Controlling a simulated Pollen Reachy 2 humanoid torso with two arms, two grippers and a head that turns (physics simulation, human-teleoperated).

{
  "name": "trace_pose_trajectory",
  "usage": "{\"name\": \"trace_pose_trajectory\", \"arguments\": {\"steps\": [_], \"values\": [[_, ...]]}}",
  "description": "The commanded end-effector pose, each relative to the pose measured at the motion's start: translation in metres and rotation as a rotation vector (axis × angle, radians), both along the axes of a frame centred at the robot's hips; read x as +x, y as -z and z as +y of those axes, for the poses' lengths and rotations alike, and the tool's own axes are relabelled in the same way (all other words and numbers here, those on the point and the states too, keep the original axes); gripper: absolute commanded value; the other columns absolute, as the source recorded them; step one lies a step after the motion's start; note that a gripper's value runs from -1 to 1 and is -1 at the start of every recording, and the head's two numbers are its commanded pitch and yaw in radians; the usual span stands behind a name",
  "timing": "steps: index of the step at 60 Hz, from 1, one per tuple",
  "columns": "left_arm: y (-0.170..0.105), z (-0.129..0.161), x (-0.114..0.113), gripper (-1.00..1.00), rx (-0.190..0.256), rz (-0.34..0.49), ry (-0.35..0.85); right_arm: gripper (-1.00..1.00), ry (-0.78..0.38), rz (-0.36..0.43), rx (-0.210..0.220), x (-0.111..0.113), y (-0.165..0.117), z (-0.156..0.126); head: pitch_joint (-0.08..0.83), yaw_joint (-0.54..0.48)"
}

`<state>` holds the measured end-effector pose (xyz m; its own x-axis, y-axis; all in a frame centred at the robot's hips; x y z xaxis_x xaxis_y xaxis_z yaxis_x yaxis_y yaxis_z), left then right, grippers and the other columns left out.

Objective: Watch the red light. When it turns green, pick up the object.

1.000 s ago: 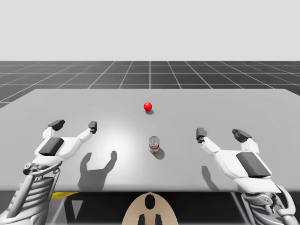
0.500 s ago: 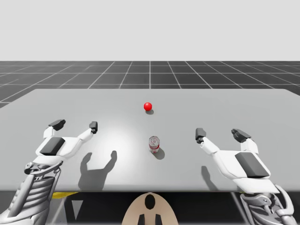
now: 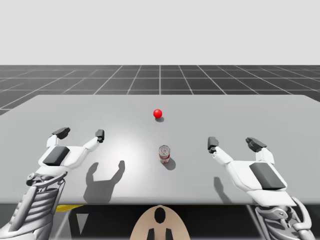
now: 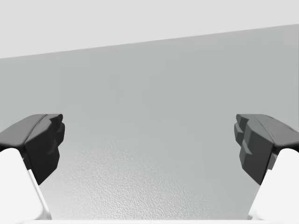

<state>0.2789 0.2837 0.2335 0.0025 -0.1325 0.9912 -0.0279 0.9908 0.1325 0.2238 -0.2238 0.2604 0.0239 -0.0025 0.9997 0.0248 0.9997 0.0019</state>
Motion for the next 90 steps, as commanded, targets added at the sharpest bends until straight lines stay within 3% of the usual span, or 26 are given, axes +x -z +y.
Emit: {"name": "trace_pose_trajectory", "arguments": {"steps": [1,48,73,90], "values": [[0.0,0.0,0.0,-1.0,0.0,0.0,0.0,-1.0,0.001,0.004,0.021,-0.0005,0.0016,0.0029,0.421,0.01],[0.0014,-0.0008,0.0002,-1.0,0.008,-0.002,0.006,-1.0,0.001,0.004,0.012,-0.0005,0.0024,0.0025,0.432,0.02],[0.0007,-0.0016,-0.0011,-1.0,0.016,-0.002,0.007,-1.0,-0.001,0.008,0.012,0.0002,0.0031,0.0036,0.641,-0.01],[0.0003,-0.003,-0.0014,-1.0,0.019,-0.002,0.009,-1.0,-0.004,0.01,0.01,0.0007,0.0034,0.0049,0.703,-0.03]]}}
